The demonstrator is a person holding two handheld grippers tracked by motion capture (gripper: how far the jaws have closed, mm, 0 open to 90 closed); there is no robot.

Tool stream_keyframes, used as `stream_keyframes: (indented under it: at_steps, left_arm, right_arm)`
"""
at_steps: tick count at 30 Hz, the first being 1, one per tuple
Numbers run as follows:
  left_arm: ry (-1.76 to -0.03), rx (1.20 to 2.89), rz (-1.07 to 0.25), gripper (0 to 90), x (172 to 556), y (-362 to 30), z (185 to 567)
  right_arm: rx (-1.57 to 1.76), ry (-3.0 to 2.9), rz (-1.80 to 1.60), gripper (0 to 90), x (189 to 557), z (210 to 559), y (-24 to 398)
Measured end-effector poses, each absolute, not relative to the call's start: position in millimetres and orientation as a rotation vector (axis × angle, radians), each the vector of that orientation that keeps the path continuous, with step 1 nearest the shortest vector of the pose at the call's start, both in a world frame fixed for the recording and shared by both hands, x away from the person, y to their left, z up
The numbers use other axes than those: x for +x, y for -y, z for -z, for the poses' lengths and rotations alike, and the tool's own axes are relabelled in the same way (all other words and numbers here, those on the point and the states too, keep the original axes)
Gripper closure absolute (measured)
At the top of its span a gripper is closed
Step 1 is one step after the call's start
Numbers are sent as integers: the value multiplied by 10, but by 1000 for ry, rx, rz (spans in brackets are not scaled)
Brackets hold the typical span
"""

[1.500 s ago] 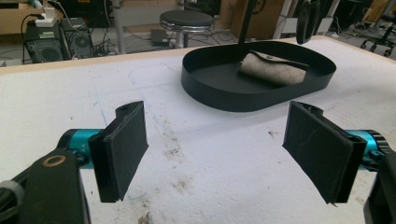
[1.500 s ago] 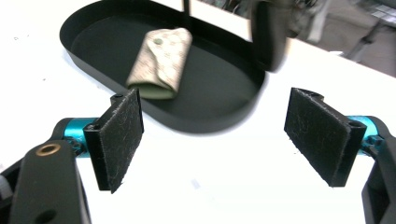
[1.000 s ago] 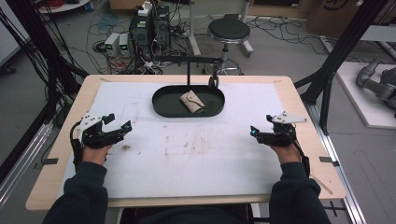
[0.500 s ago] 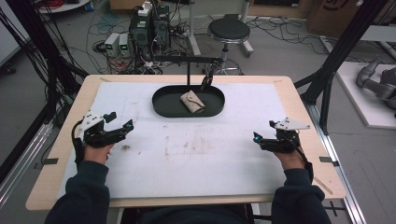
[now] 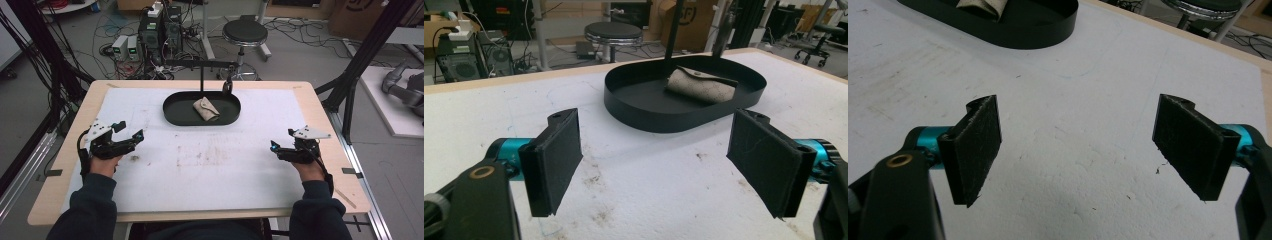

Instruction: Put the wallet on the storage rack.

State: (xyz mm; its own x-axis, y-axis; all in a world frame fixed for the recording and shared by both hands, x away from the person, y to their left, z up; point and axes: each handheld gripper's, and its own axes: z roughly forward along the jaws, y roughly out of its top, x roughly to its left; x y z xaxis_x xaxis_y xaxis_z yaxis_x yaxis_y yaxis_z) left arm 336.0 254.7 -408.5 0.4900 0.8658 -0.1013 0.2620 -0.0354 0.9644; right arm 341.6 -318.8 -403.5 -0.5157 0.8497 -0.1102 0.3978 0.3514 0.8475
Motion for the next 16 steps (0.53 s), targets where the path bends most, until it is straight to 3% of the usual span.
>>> stream_keyframes:
  at_steps: [16]
  left_arm:
    - [-1009,1583,-652,213,3372,-2536,4098]
  right_arm:
    - [1087,-2066,-1076,200,3425,4038,3199]
